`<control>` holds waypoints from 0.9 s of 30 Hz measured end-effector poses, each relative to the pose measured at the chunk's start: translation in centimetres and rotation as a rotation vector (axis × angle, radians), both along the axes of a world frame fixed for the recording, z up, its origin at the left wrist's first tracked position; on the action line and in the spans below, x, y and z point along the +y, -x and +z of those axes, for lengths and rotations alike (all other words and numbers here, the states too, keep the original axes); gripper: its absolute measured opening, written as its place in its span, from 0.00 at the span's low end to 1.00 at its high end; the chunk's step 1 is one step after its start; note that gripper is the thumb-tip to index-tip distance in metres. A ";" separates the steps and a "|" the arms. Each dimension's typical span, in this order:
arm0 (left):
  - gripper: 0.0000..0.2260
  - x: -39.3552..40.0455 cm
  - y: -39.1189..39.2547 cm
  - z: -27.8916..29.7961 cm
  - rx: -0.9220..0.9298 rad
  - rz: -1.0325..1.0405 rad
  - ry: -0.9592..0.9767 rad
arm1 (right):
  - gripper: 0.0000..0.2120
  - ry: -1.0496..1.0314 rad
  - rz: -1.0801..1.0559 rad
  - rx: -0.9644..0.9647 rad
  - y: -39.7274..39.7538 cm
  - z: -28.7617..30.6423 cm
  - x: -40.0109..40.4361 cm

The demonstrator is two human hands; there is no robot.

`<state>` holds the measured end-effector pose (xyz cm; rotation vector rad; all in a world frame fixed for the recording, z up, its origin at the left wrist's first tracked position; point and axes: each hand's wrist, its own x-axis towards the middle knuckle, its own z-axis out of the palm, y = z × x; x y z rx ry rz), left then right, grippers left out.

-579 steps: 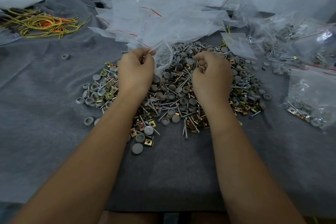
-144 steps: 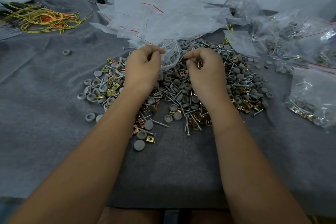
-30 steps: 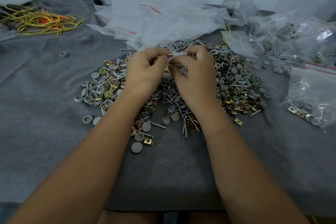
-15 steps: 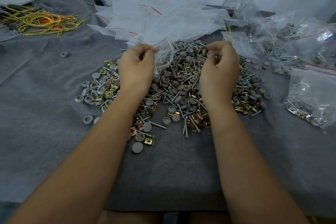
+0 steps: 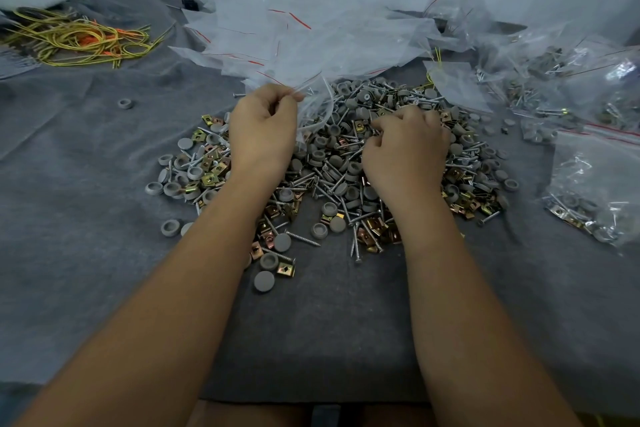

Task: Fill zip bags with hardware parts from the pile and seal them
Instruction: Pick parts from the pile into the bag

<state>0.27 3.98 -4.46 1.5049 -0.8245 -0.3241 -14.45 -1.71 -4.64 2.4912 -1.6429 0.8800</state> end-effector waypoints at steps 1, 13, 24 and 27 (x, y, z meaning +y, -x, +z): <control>0.11 0.0 0.0 0.0 0.000 0.001 0.000 | 0.14 -0.007 -0.012 0.010 0.1 0.0 -0.1; 0.13 0.0 0.0 0.0 -0.016 -0.019 0.008 | 0.08 -0.147 -0.014 -0.024 0.5 0.4 -0.3; 0.13 0.1 0.1 0.1 -0.016 -0.041 0.011 | 0.06 -0.131 0.050 -0.085 0.3 0.4 -0.7; 0.13 0.1 0.2 0.1 -0.011 -0.043 0.008 | 0.08 -0.087 0.082 -0.078 0.3 0.4 -0.6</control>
